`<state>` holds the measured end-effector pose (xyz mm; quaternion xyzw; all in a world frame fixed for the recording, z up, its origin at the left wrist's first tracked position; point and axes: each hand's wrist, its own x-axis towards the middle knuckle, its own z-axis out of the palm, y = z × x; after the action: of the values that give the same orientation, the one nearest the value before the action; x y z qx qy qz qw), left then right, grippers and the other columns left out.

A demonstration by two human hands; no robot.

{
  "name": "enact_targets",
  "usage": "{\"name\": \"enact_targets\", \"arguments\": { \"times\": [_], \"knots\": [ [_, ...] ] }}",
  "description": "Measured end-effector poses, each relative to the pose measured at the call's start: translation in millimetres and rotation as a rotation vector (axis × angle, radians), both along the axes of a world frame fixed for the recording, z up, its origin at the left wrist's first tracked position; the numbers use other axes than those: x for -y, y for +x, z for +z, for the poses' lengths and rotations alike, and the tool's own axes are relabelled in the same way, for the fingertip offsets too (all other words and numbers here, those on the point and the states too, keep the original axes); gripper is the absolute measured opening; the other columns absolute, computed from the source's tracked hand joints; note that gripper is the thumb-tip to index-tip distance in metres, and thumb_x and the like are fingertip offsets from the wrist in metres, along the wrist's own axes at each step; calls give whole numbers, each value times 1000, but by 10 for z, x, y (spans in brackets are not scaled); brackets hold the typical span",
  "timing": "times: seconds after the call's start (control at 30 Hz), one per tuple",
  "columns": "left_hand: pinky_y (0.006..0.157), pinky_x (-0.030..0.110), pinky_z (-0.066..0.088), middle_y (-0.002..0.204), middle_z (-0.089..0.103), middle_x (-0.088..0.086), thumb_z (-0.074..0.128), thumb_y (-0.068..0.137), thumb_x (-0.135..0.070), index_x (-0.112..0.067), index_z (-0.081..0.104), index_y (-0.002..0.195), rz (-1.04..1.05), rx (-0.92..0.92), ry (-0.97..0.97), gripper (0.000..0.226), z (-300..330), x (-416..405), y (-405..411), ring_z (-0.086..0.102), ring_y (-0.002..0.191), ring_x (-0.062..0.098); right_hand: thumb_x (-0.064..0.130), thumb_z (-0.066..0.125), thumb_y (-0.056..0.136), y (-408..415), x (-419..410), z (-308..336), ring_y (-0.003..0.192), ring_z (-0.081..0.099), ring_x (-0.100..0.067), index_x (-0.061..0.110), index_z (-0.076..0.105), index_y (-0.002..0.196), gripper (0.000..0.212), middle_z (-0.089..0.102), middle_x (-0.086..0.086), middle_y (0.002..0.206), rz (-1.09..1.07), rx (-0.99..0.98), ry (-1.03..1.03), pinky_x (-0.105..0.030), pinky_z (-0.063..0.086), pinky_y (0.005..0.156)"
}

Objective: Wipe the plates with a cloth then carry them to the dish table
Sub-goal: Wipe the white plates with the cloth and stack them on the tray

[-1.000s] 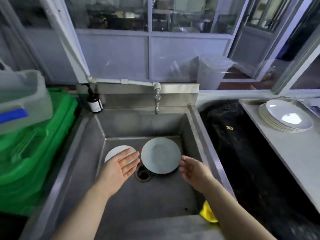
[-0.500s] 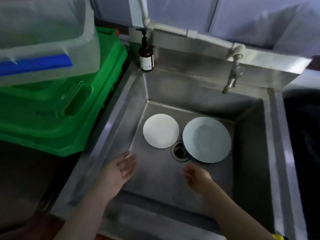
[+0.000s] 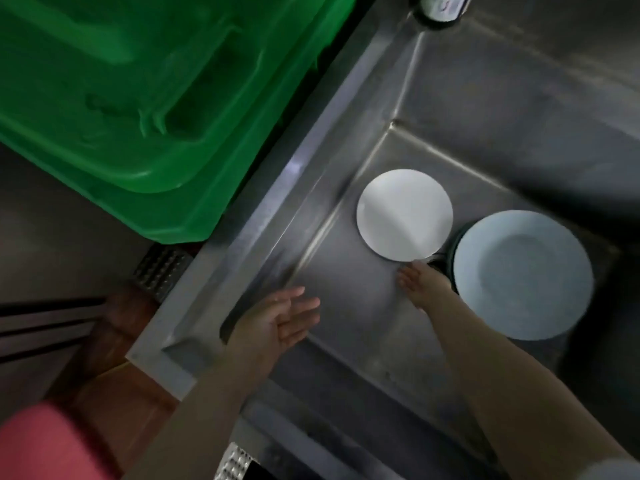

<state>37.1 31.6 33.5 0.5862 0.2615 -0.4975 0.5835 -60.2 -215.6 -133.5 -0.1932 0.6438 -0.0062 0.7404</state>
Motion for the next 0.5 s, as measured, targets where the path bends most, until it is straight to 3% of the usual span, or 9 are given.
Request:
{"name": "enact_targets", "arguments": {
  "times": [0.03,0.07,0.1,0.2,0.27,0.4,0.5],
  "knots": [
    [89,35,46,98,75,7,34,99,-12,-16,62,107,6,4,-3,29,-16,-21,2,70,89,23,18,45,102,68,19,-40,92,62,-23,6,56,111,19,59,-8,101,-9,-15,-7,-26,55,76],
    [90,36,46,98,75,7,34,99,-12,-15,62,108,8,11,-10,29,-25,-41,8,71,89,23,19,46,101,128,41,-70,109,59,-26,7,51,126,28,58,-10,115,-21,-43,-11,-29,52,86],
    [89,36,47,99,75,7,34,99,-12,-15,62,108,10,18,-18,29,-28,-60,17,71,88,23,20,49,100,173,59,-93,113,59,-27,7,48,132,34,57,-12,124,-39,-72,-16,-30,52,83],
    [89,37,48,96,75,9,34,100,-11,-14,62,106,32,22,-44,29,-29,-104,40,72,86,22,20,59,95,253,72,-129,79,64,-21,8,51,130,38,63,-12,124,-64,-140,-52,-28,52,60],
    [92,37,47,96,75,10,34,101,-11,-13,62,107,45,17,-58,29,-35,-111,41,72,87,23,20,62,93,269,72,-165,72,63,-19,9,52,127,37,65,-11,119,-54,-180,-71,-31,54,64],
    [88,36,50,99,74,12,35,101,-10,-12,62,110,42,10,-66,28,-55,-115,33,72,89,24,14,58,94,312,61,-174,73,65,-22,11,53,115,22,66,-14,117,-108,-192,-100,-38,55,76],
    [87,36,51,100,74,13,36,101,-10,-11,62,110,37,10,-63,27,-65,-118,34,72,91,24,6,52,96,354,57,-137,97,64,-27,13,49,128,33,61,-13,123,-158,-154,-111,-39,53,75]
  ]
}}
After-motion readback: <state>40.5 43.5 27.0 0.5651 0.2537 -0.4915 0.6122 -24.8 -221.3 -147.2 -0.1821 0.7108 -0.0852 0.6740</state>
